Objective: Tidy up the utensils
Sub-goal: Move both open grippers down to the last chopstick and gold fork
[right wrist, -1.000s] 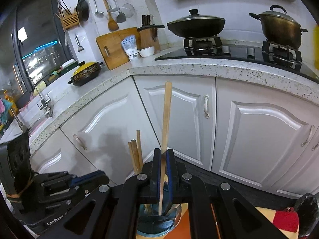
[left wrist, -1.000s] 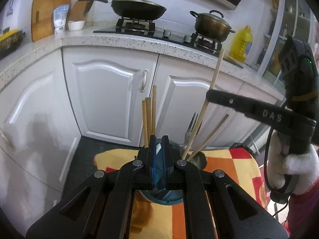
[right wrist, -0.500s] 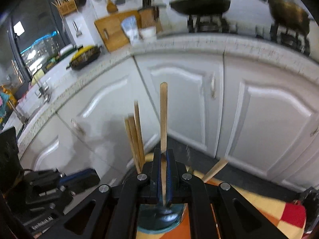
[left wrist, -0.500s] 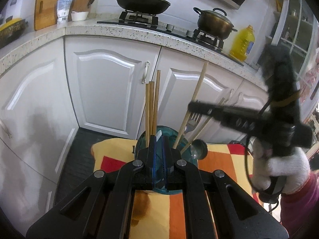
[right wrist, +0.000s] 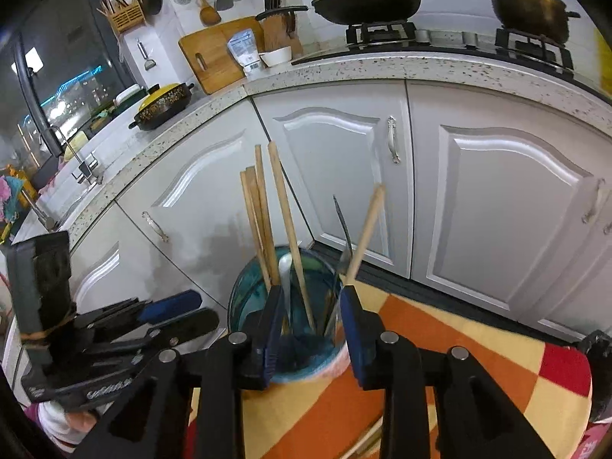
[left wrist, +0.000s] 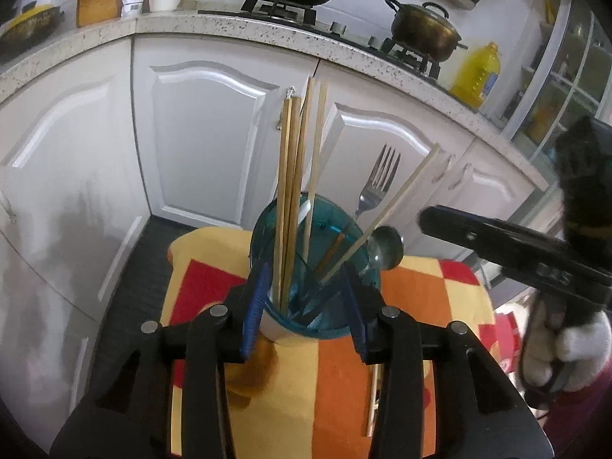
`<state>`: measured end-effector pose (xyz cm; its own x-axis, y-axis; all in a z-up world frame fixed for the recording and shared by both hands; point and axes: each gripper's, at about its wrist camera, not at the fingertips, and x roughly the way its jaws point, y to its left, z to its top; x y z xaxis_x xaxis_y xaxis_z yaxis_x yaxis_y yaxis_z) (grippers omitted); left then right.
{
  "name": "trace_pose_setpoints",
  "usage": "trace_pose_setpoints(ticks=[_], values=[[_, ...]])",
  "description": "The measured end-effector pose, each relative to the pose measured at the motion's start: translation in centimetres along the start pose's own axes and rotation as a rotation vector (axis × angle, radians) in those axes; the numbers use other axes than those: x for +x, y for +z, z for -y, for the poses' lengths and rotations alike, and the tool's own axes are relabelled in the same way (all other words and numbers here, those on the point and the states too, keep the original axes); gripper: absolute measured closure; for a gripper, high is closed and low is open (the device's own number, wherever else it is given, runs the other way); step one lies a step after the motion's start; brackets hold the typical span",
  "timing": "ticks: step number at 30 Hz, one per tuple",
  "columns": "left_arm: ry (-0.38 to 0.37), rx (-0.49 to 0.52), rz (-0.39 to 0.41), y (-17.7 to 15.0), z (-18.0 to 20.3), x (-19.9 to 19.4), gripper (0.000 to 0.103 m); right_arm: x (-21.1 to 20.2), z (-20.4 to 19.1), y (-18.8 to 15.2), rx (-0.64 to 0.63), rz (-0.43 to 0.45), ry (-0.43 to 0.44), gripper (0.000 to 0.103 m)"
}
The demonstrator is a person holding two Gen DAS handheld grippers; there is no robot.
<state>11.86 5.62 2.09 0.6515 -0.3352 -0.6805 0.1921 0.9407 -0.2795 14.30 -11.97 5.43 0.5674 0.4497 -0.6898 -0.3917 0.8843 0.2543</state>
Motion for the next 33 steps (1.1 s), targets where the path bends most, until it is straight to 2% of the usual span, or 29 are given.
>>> trace_pose_setpoints(ticks=[7, 11, 23, 33], values=[[0.078, 0.067, 0.000, -2.2, 1.9, 0.3, 0.064, -1.6, 0.2, -3.4, 0.025, -0.006, -0.020, 0.074], [0.076, 0.083, -0.014, -3.6, 2.8, 0.4, 0.064, -1.9, 0.5, -5.4, 0.029, -0.034, -0.059, 0.074], [0.072, 0.111, -0.064, -6.6, 4.6, 1.2, 0.064, -1.0, 3.5, -11.6, 0.121, -0.132, -0.087, 0.074], [0.082, 0.115, -0.095, -8.2, 5.0, 1.9, 0.064, -0.4, 5.6, -15.1, 0.183, -0.186, -0.101, 0.074]])
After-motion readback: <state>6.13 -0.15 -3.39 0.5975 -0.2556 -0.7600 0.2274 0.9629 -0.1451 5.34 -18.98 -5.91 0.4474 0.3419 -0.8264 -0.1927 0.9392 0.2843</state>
